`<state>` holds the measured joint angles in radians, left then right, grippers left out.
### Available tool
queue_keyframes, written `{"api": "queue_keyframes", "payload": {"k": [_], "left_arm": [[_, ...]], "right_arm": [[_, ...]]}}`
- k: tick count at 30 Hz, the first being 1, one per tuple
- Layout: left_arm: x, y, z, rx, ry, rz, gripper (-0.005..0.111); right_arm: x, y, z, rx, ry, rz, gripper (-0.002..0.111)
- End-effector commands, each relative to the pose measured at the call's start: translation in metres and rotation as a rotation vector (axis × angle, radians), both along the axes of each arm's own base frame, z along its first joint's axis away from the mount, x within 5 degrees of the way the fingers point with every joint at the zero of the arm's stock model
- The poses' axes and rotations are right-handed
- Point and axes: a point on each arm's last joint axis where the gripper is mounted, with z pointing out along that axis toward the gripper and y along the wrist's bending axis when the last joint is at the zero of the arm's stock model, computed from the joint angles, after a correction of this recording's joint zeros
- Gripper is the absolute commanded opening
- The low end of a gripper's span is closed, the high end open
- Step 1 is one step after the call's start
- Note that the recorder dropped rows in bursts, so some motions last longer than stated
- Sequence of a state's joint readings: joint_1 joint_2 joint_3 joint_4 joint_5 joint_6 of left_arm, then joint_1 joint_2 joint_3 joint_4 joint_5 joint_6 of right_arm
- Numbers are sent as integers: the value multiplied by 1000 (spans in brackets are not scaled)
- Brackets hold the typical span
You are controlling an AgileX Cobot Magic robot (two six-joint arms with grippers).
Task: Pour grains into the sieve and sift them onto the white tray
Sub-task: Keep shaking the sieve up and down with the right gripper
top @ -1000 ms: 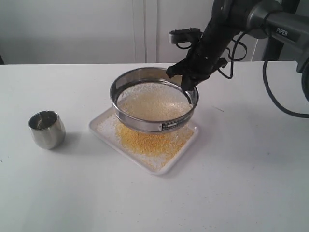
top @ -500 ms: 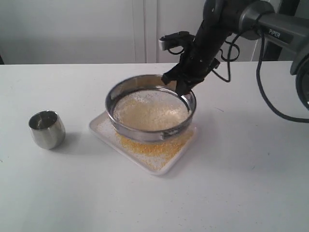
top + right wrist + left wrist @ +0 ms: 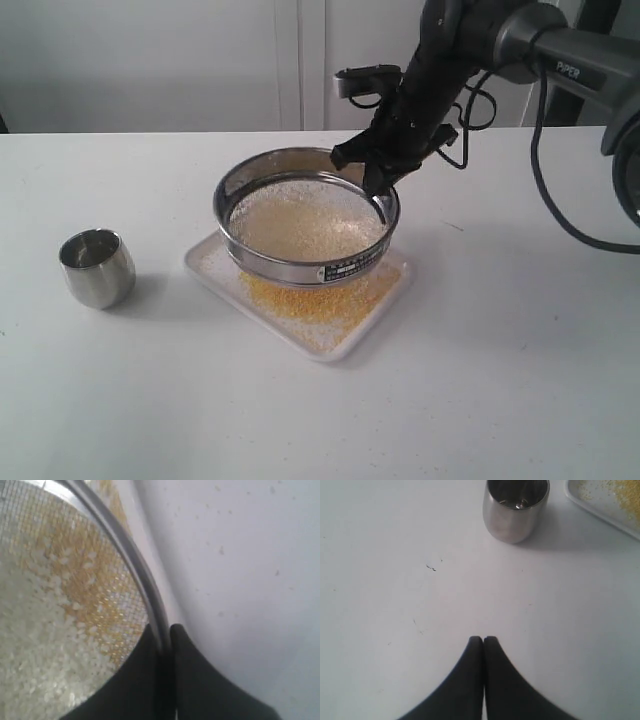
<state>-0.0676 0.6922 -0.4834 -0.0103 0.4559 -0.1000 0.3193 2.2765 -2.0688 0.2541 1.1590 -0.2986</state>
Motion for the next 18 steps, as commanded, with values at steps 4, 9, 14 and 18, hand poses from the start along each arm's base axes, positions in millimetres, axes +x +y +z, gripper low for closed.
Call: {"api": "queue_keyframes", "payload": {"k": [4, 9, 14, 18], "left_arm": [[-2, 0, -1, -14, 7, 9, 0], [-2, 0, -1, -14, 7, 9, 0], [-2, 0, -1, -14, 7, 9, 0], [-2, 0, -1, -14, 7, 9, 0]], "right_arm": [[4, -15, 4, -100, -14, -201, 0], [-9, 4, 10, -45, -39, 256, 0], [-9, 13, 10, 138, 46, 88, 0], [2, -7, 10, -84, -57, -68, 0]]}}
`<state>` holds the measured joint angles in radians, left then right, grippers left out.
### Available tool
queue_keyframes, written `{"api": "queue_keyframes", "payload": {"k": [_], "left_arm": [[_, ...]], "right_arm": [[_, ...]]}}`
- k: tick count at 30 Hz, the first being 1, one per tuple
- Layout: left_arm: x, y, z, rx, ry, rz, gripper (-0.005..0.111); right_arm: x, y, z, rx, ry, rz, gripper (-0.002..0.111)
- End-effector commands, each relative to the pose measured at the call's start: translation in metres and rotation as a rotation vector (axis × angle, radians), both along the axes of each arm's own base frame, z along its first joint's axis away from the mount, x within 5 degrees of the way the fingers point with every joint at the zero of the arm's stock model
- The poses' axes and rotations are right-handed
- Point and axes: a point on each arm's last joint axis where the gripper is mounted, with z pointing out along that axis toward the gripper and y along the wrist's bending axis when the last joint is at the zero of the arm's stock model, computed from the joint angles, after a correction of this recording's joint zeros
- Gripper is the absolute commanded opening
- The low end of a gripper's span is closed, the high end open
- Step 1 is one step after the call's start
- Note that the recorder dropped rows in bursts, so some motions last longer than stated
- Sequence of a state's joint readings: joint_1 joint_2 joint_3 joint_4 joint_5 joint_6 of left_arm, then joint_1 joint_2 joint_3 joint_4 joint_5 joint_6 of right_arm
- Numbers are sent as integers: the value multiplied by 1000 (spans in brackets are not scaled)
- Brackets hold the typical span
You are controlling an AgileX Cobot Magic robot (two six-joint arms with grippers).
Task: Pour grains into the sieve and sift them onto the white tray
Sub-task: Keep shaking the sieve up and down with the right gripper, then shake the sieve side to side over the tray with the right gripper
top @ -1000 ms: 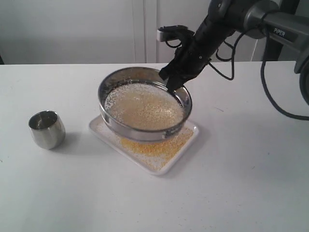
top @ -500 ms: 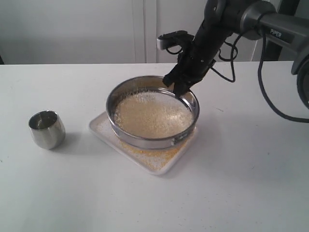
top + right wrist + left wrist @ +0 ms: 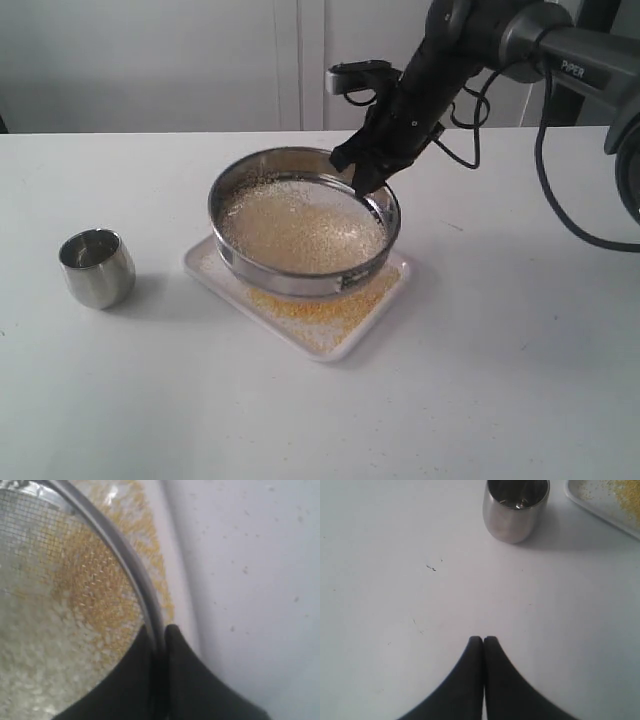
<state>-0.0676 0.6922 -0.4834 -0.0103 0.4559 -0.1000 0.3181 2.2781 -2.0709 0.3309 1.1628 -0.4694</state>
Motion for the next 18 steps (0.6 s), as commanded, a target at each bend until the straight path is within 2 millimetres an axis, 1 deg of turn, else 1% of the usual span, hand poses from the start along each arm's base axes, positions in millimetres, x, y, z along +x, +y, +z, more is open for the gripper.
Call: {"api": "queue_keyframes", "payload": {"k": [1, 2, 3, 4, 5, 6, 7, 8, 9, 10, 11, 12, 13, 14, 15, 16, 17, 18], "left_arm": [[-2, 0, -1, -14, 7, 9, 0], [-2, 0, -1, -14, 7, 9, 0], [-2, 0, -1, -14, 7, 9, 0], [-2, 0, -1, -14, 7, 9, 0], [-2, 0, -1, -14, 7, 9, 0], [-2, 0, -1, -14, 7, 9, 0], [-2, 0, -1, -14, 7, 9, 0], [-2, 0, -1, -14, 7, 9, 0], [-2, 0, -1, -14, 7, 9, 0], [-2, 0, -1, -14, 7, 9, 0], [-2, 0, -1, -14, 7, 9, 0], [-2, 0, -1, -14, 7, 9, 0], [-2, 0, -1, -14, 7, 9, 0], [-2, 0, -1, -14, 7, 9, 0], [-2, 0, -1, -14, 7, 9, 0], [-1, 0, -1, -14, 5, 9, 0], [-2, 0, -1, -14, 7, 9, 0], [-2, 0, -1, -14, 7, 9, 0]], "right_arm": [[7, -19, 9, -105, -18, -385, 0], [6, -15, 9, -42, 25, -408, 0], [0, -6, 8, 18, 72, -257, 0], [-8, 3, 9, 31, 63, -27, 0], [-10, 8, 10, 20, -14, 175, 0], [-9, 3, 10, -43, -28, 172, 0], [-8, -4, 10, -102, -9, 53, 0], [1, -12, 12, -114, -31, -181, 0], [5, -16, 12, -70, -10, -375, 0], [4, -12, 13, -18, 18, -379, 0], [-5, 3, 13, 61, 77, -189, 0], [-13, 15, 12, 105, 65, 42, 0], [-14, 19, 12, 87, -17, 228, 0], [-14, 12, 12, -29, -50, 253, 0], [-12, 4, 10, -101, -17, 94, 0], [-1, -1, 11, -119, -74, -109, 0], [5, -9, 12, -87, -54, -362, 0], [5, -6, 12, -40, -29, -393, 0]]}}
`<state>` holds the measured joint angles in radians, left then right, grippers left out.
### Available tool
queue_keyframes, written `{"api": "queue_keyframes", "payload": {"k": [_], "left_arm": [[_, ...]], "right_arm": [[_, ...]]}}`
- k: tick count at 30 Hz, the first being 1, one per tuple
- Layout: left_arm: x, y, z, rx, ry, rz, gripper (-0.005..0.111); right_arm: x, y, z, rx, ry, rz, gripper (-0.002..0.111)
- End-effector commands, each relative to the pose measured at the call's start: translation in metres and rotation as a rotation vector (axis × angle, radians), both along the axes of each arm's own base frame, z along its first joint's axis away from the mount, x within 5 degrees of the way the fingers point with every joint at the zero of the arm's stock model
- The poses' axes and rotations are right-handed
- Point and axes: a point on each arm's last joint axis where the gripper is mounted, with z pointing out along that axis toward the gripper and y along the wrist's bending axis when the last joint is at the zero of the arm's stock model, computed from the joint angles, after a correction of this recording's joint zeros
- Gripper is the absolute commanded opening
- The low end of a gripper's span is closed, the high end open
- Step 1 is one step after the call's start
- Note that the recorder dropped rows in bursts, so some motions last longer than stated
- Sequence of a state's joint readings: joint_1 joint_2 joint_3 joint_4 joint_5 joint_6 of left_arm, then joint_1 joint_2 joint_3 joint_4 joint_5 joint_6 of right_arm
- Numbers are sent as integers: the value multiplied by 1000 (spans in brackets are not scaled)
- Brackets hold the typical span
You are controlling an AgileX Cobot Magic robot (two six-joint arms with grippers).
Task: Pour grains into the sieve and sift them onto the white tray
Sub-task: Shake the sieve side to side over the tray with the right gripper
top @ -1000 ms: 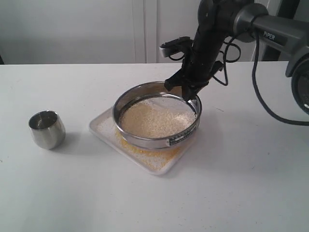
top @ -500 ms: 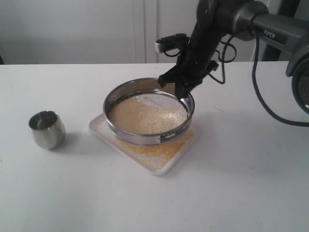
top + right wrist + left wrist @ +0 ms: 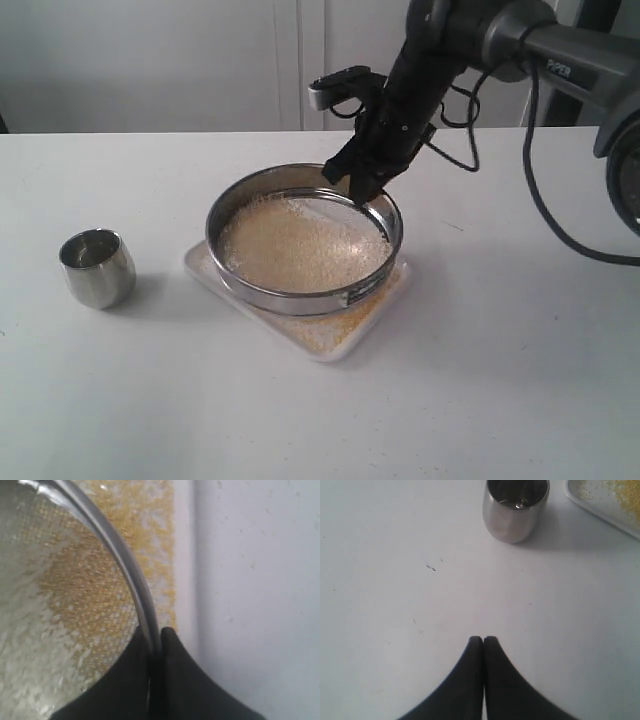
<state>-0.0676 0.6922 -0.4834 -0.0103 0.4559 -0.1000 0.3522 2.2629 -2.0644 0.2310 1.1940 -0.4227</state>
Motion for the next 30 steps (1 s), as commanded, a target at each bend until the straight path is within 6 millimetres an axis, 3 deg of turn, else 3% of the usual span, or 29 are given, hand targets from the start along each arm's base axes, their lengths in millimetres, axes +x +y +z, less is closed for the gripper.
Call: {"api": "queue_keyframes", "payload": {"k": [1, 2, 4, 5, 6, 8, 9, 10, 12, 13, 14, 16, 17, 18, 20, 22, 24, 26, 27, 28, 29, 30], "left_arm": [[-2, 0, -1, -14, 7, 9, 0], [-2, 0, -1, -14, 7, 9, 0], [-2, 0, -1, -14, 7, 9, 0], [-2, 0, -1, -14, 7, 9, 0], [-2, 0, -1, -14, 7, 9, 0], [-2, 0, -1, -14, 7, 9, 0], [-2, 0, -1, -14, 7, 9, 0], [-2, 0, -1, -14, 7, 9, 0], [-2, 0, -1, -14, 7, 9, 0], [-2, 0, -1, -14, 9, 9, 0], [-1, 0, -1, -14, 6, 9, 0], [-1, 0, -1, -14, 6, 9, 0], [-1, 0, -1, -14, 6, 9, 0], [-1, 0, -1, -14, 6, 9, 0], [-1, 0, -1, -14, 6, 9, 0], [-2, 0, -1, -14, 7, 9, 0], [-1, 0, -1, -14, 5, 9, 0], [-1, 0, -1, -14, 5, 9, 0], [-1, 0, -1, -14, 5, 9, 0], [-2, 0, -1, -14, 7, 9, 0], [-2, 0, -1, -14, 7, 9, 0], [-2, 0, -1, -14, 9, 9, 0]], "right_arm": [[10, -6, 9, 92, -15, -315, 0], [-2, 7, 8, 135, 40, -65, 0], [-8, 12, 7, 79, -40, 277, 0], [-6, 4, 5, -21, -47, 231, 0], [-3, -5, 5, -71, -19, 52, 0], [9, -14, 4, 6, -6, -338, 0], [7, -9, 3, 64, 40, -310, 0], [-1, 0, 2, 133, 101, -142, 0], [-5, 9, 5, 174, -8, 245, 0], [-4, 1, 6, 102, -20, 226, 0], [3, -9, 7, 58, -28, 41, 0], [15, -15, 9, 149, 1, -388, 0], [12, -9, 9, 212, 50, -374, 0], [2, 1, 10, 252, 92, -188, 0], [-6, 7, 9, 198, -19, 259, 0], [-2, -8, 6, 36, -1, 48, 0], [9, -19, 6, 42, -7, -372, 0], [-2, -2, 8, 187, 107, -234, 0], [-9, 8, 9, 227, 77, 61, 0], [-10, 10, 9, 215, -2, 246, 0], [-9, 4, 11, 151, -12, 230, 0], [-5, -4, 11, 88, 0, 60, 0]]}}
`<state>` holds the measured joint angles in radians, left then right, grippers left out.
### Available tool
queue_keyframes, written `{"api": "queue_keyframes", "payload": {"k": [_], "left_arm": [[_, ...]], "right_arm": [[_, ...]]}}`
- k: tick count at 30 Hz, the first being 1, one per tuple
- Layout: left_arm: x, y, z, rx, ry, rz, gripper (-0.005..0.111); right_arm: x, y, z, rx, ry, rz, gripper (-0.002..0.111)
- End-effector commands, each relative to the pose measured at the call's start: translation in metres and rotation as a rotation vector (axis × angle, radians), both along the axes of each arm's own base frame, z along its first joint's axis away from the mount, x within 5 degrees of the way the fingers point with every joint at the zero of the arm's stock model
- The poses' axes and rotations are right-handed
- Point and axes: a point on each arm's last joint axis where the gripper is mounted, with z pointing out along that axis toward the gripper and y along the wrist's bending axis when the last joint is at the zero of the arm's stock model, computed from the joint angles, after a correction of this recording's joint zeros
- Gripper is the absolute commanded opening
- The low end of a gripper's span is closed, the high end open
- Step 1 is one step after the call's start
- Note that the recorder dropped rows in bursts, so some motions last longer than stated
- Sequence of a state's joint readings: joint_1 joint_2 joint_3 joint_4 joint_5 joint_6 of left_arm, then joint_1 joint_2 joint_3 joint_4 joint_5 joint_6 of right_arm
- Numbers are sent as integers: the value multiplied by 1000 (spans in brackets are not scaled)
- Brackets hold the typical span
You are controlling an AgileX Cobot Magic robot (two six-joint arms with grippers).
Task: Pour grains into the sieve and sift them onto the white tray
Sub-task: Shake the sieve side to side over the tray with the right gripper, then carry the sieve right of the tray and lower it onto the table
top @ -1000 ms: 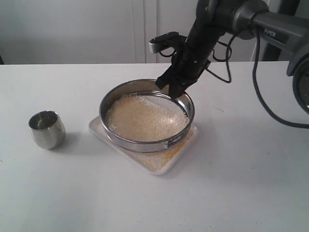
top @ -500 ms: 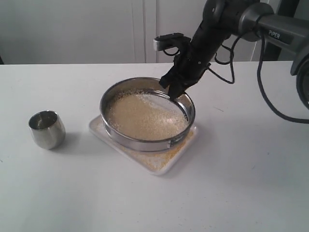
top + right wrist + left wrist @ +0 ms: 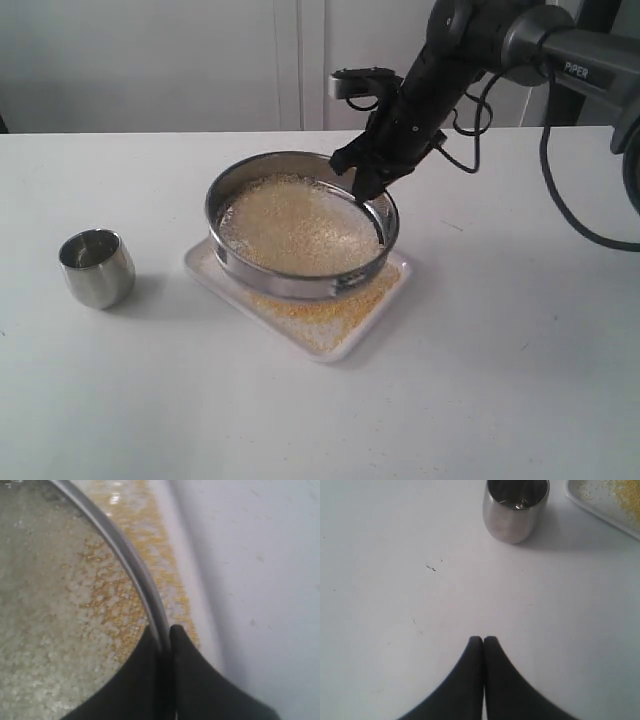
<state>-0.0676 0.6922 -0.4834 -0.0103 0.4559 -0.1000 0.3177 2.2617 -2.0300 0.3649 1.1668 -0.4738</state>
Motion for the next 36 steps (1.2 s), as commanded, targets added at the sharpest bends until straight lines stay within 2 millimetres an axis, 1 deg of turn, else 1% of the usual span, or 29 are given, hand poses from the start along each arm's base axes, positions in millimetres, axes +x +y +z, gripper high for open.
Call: {"api": "queue_keyframes", "payload": {"k": [1, 2, 3, 4, 5, 6, 7, 8, 9, 10, 11, 12, 13, 14, 15, 16, 18, 23, 26, 29, 36], "left_arm": [[-1, 0, -1, -14, 6, 9, 0], [-1, 0, -1, -14, 6, 9, 0], [-1, 0, -1, -14, 6, 9, 0], [-1, 0, -1, -14, 6, 9, 0], [-1, 0, -1, -14, 6, 9, 0], [-1, 0, -1, -14, 6, 9, 0], [-1, 0, -1, -14, 6, 9, 0], [-2, 0, -1, -14, 8, 9, 0], [-1, 0, -1, -14, 6, 9, 0], [-1, 0, -1, -14, 6, 9, 0], [-1, 0, -1, -14, 6, 9, 0], [-1, 0, -1, -14, 6, 9, 0], [-1, 0, -1, -14, 6, 9, 0], [-1, 0, -1, -14, 6, 9, 0], [-1, 0, -1, -14, 6, 9, 0], [-1, 0, -1, -14, 6, 9, 0], [-1, 0, -1, -14, 6, 9, 0], [-1, 0, -1, -14, 6, 9, 0], [-1, 0, -1, -14, 6, 9, 0], [-1, 0, -1, -14, 6, 9, 0], [-1, 0, -1, -14, 6, 9, 0]], "right_arm": [[0, -5, 16, -39, -41, -121, 0], [3, -8, 16, -5, 1, -306, 0], [0, -4, 16, 28, 33, -265, 0], [-8, 2, 16, 54, 65, -112, 0], [-13, 8, 17, 53, -3, 122, 0], [-12, 6, 16, -1, -70, 254, 0], [-11, 0, 16, -59, -62, 200, 0], [-9, -9, 15, -121, -17, 18, 0], [1, -15, 16, -96, -22, -244, 0], [2, -15, 16, -48, 20, -373, 0], [-2, -8, 17, 8, 46, -299, 0], [-10, 3, 18, 59, 62, -115, 0], [-16, 12, 20, 89, 42, 45, 0], [-17, 14, 21, 65, -21, 170, 0], [-17, 10, 23, 12, -42, 178, 0], [-16, 5, 23, -36, -22, 87, 0], [-9, -5, 30, -55, -58, -75, 0], [-6, -17, 50, -37, -148, -116, 0], [-6, -24, 52, -41, -136, -126, 0], [-3, -41, 52, -60, -112, -155, 0], [6, -100, 50, -78, -52, -269, 0]]}}
